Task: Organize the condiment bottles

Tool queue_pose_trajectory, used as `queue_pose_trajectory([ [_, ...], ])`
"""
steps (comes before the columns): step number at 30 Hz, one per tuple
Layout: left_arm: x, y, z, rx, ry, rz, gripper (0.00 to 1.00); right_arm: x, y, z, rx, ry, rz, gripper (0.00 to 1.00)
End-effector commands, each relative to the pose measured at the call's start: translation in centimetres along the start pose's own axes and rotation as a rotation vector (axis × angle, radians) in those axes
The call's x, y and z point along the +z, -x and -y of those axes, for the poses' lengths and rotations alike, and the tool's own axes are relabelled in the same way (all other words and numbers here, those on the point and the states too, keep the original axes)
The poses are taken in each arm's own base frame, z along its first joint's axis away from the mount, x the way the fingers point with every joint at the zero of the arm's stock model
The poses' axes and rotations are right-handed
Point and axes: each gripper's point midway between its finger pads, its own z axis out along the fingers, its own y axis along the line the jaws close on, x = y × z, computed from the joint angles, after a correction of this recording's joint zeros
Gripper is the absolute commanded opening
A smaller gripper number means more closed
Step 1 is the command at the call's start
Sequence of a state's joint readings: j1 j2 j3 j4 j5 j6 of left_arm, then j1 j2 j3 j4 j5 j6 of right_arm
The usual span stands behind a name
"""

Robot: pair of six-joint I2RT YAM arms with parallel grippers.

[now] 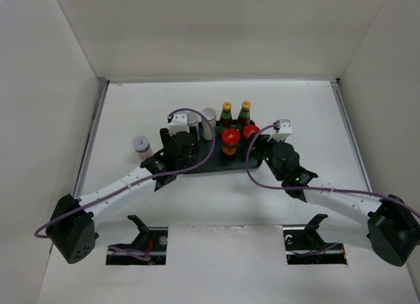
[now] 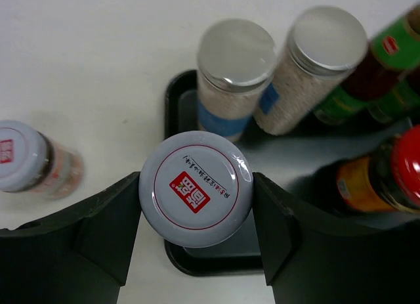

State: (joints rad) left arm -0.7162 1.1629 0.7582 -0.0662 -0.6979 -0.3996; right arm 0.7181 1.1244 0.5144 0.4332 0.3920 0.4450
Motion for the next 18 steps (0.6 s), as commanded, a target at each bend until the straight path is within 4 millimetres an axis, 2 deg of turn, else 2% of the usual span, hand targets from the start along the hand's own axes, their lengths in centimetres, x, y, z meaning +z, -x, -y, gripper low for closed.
queue_pose_trajectory([
  [1, -1.5, 2.3, 3.0, -0.125, -0.093, 0.057, 0.4, 0.0, 2.5, -0.6, 0.049, 0.019, 0.081, 1.0],
  [4, -1.3, 1.7, 6.5, -0.129, -0.182, 0.043, 0.4, -0.1, 2.7, -0.6, 0.051, 0.019, 0.085, 1.0],
  [8, 0.0, 0.9, 9.3, -0.133, -0.241, 0.03, 0.4, -0.4, 3.2, 0.0, 0.06, 0.007, 0.104, 1.0],
  [13, 1.0, -0.3, 11.5, -0.122, -0.28, 0.01, 0.4, -0.7, 3.6, -0.1, 0.07, 0.011, 0.116, 1.0],
  [18, 1.7, -0.4, 12.7, -0.106, -0.288, 0.02, 0.4, -0.3, 3.2, -0.4, 0.063, 0.019, 0.098, 1.0],
])
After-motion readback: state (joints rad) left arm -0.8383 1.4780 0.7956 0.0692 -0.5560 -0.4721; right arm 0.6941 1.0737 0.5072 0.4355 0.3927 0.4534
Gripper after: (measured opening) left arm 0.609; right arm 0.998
